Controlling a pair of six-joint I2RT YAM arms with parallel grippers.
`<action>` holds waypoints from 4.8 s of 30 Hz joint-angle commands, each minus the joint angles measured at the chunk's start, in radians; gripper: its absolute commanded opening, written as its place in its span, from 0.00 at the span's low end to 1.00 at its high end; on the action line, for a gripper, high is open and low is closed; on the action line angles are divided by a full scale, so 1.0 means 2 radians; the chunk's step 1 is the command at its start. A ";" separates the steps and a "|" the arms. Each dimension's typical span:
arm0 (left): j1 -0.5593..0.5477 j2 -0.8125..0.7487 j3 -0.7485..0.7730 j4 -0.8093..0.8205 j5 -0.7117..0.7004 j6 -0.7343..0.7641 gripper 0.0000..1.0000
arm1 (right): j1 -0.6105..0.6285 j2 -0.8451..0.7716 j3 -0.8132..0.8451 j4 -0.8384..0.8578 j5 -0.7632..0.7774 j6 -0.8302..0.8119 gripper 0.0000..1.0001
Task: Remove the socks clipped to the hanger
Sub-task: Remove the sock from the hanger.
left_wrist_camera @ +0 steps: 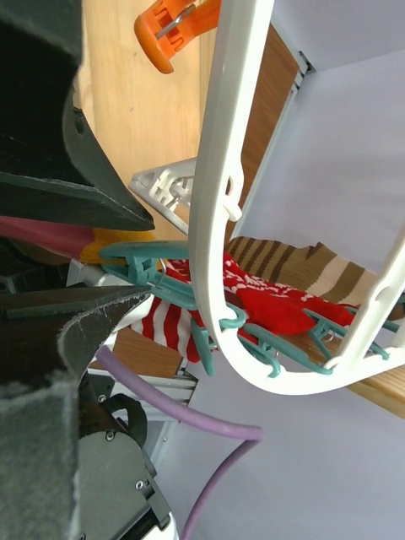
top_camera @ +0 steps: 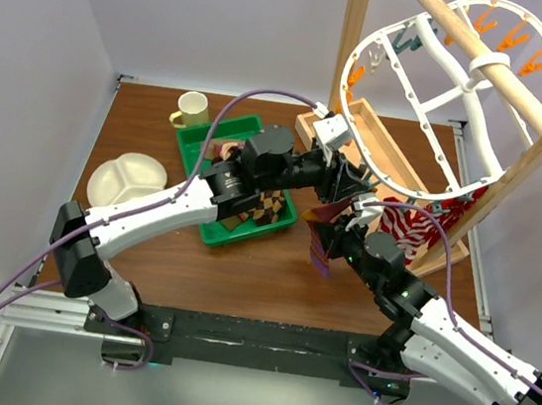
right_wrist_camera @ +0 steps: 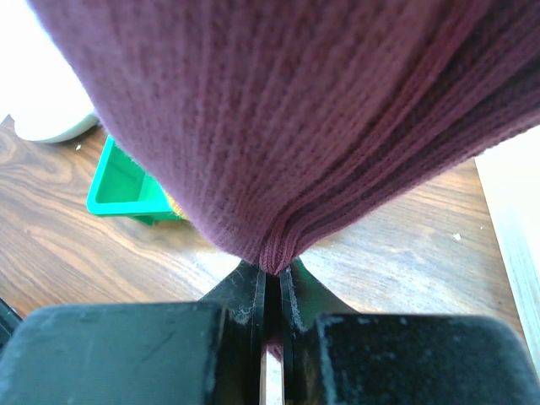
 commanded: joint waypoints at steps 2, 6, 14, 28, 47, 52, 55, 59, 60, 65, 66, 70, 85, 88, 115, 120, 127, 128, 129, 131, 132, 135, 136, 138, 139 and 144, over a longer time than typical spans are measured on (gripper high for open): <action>-0.005 0.007 0.026 0.002 -0.007 0.012 0.40 | 0.003 -0.005 0.020 0.007 0.012 -0.008 0.00; -0.007 0.008 0.025 0.008 -0.003 0.008 0.42 | 0.003 -0.004 0.021 0.007 0.012 -0.007 0.00; -0.011 0.010 0.027 0.024 0.015 -0.001 0.43 | 0.002 -0.002 0.021 0.006 0.014 -0.007 0.00; -0.016 0.016 -0.004 0.096 -0.019 -0.021 0.48 | 0.003 0.001 0.020 0.008 0.015 -0.007 0.00; -0.019 0.016 -0.034 0.161 -0.029 -0.038 0.41 | 0.003 0.006 0.017 0.014 0.013 -0.005 0.00; -0.019 0.019 -0.033 0.162 -0.029 -0.041 0.40 | 0.003 0.005 0.017 0.011 0.014 -0.005 0.00; -0.019 0.020 -0.033 0.165 -0.028 -0.042 0.34 | 0.003 0.003 0.016 0.011 0.014 -0.005 0.00; -0.019 0.020 -0.033 0.169 -0.029 -0.043 0.11 | 0.003 0.004 0.017 0.011 0.015 -0.005 0.00; -0.019 0.020 -0.033 0.169 -0.029 -0.043 0.07 | 0.003 0.002 0.017 0.010 0.015 -0.005 0.00; -0.019 0.019 -0.033 0.170 -0.031 -0.044 0.00 | 0.003 -0.001 0.015 0.008 0.018 -0.005 0.00; -0.019 0.019 -0.033 0.169 -0.031 -0.044 0.00 | 0.003 -0.002 0.015 0.007 0.018 -0.005 0.00; -0.019 0.019 -0.033 0.168 -0.025 -0.044 0.01 | 0.003 -0.003 0.016 0.005 0.017 -0.005 0.00; -0.019 -0.039 -0.080 0.164 -0.004 -0.042 0.57 | 0.003 -0.015 0.022 -0.005 0.017 -0.007 0.00; -0.019 -0.054 -0.094 0.163 -0.004 -0.041 0.58 | 0.003 -0.013 0.023 -0.005 0.015 -0.007 0.00; -0.006 -0.125 -0.154 0.113 -0.069 -0.046 0.59 | 0.004 0.002 0.068 0.005 0.026 -0.055 0.00; 0.002 -0.124 -0.155 0.094 -0.074 -0.049 0.60 | 0.004 0.003 0.087 -0.011 -0.012 -0.079 0.00; 0.022 -0.132 -0.189 0.084 -0.064 -0.068 0.61 | 0.004 0.013 0.077 -0.009 -0.038 -0.070 0.00; 0.024 -0.136 -0.193 0.076 -0.069 -0.067 0.62 | 0.004 0.011 0.073 -0.004 -0.041 -0.066 0.00; 0.026 -0.139 -0.198 0.074 -0.070 -0.064 0.63 | 0.004 0.011 0.072 -0.003 -0.043 -0.065 0.00; 0.031 -0.142 -0.214 0.073 -0.063 -0.064 0.66 | 0.004 0.011 0.072 -0.003 -0.046 -0.064 0.00; 0.037 -0.141 -0.218 0.073 -0.057 -0.062 0.66 | 0.004 0.011 0.073 -0.003 -0.047 -0.064 0.00; 0.050 -0.139 -0.229 0.064 -0.041 -0.058 0.66 | 0.004 0.013 0.076 -0.005 -0.049 -0.065 0.00; 0.056 -0.139 -0.235 0.062 -0.034 -0.059 0.66 | 0.004 0.012 0.076 -0.006 -0.049 -0.065 0.00; 0.069 -0.138 -0.241 0.067 -0.014 -0.068 0.67 | 0.004 0.014 0.078 -0.008 -0.050 -0.066 0.00; 0.072 -0.137 -0.241 0.066 -0.010 -0.069 0.67 | 0.004 0.014 0.078 -0.008 -0.050 -0.065 0.00; 0.077 -0.119 -0.233 0.057 0.000 -0.070 0.69 | 0.005 0.014 0.078 -0.008 -0.048 -0.064 0.00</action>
